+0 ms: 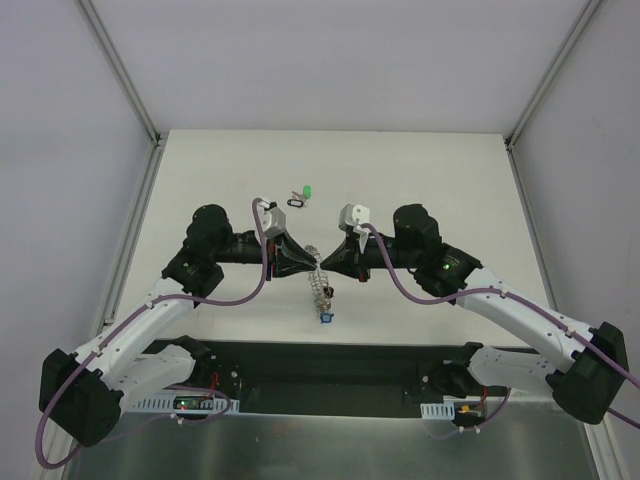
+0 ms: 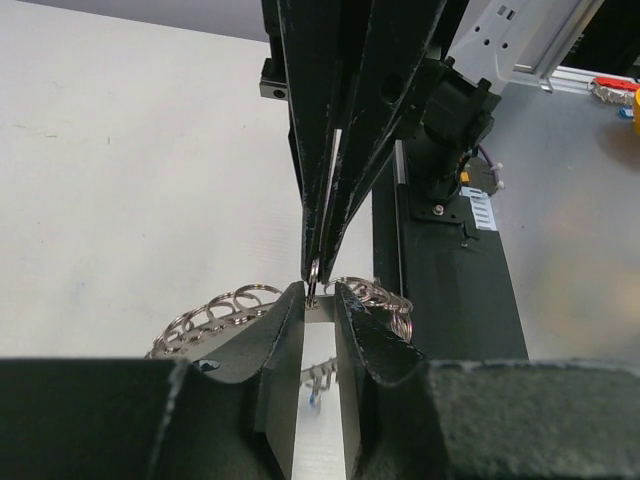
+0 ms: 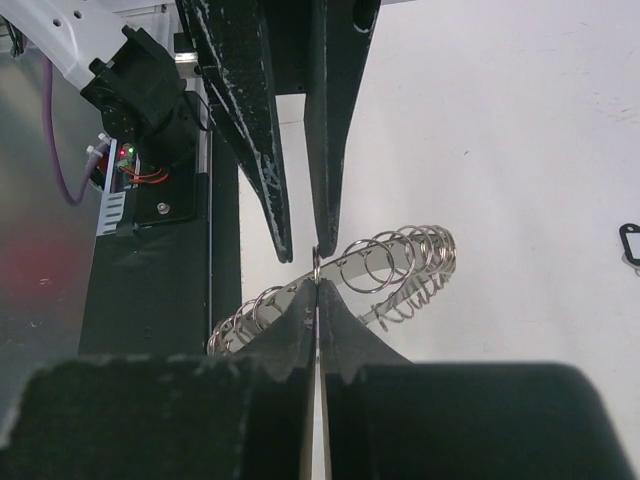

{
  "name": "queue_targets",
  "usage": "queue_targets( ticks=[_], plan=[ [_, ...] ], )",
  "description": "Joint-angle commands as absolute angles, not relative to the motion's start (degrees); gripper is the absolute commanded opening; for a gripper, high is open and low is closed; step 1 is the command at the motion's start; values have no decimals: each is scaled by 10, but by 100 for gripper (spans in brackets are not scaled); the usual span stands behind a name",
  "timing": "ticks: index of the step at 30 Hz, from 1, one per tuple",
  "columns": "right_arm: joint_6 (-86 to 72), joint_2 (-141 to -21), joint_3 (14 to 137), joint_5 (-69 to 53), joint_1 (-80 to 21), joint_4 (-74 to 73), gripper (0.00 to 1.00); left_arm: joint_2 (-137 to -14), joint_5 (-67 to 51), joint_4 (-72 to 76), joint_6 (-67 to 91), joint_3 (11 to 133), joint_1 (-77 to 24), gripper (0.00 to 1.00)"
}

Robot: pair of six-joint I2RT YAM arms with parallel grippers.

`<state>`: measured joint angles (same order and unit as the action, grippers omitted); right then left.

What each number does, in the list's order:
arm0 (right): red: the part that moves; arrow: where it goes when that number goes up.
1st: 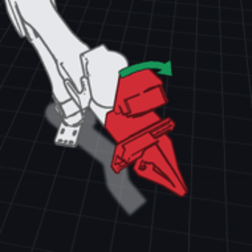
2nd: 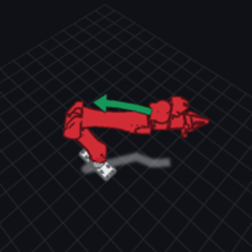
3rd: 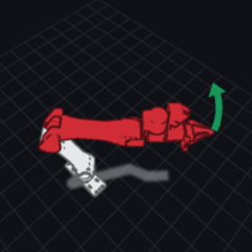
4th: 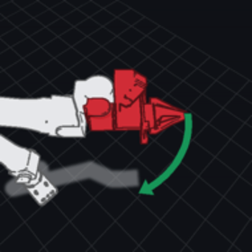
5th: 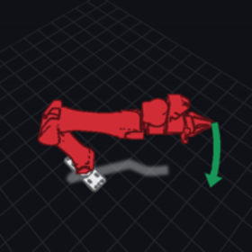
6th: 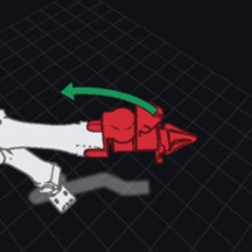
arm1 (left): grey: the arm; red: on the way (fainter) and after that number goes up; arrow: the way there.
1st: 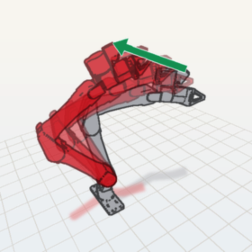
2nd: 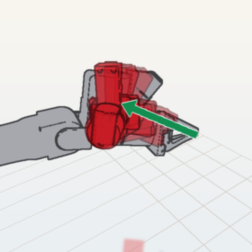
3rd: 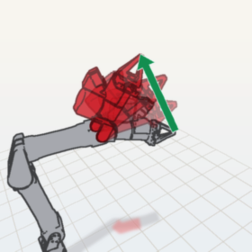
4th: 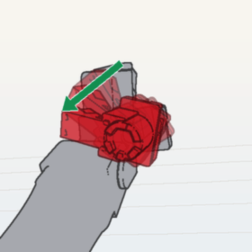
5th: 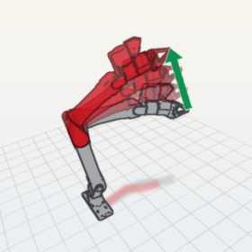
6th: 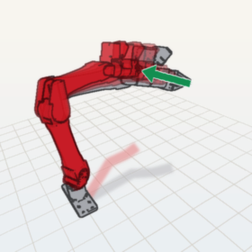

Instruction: Put the keys on the keyring

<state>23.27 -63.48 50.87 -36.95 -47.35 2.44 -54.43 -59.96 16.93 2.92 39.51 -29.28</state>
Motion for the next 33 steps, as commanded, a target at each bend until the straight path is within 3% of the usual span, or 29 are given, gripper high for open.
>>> queue_targets(
  ticks=[1,4,9,15,19,22,28,32,33],
  plan=[
    [250,-636,525,-389,-475,65,1,-547,-611,191,5,411,-306,16],
    [252,-641,528,-391,-475,64,1,-552,-606,176,-11,413,-312,13],
    [260,-645,531,-390,-476,57,1,-563,-592,142,-39,423,-320,1],
    [265,-646,528,-382,-476,56,1,-573,-572,113,-59,424,-324,0],
    [271,-648,528,-373,-476,52,1,-578,-551,89,-78,426,-329,7],
    [272,-650,528,-371,-475,50,1,-585,-541,73,-89,428,-332,0],
    [265,-653,525,-364,-475,49,2,-596,-527,51,-105,434,-340,0],
    [244,-639,509,-335,-464,48,17,-584,-500,19,-137,436,-340,0],
    [230,-635,505,-334,-459,47,26,-581,-492,6,-145,440,-341,0]
  ],
)
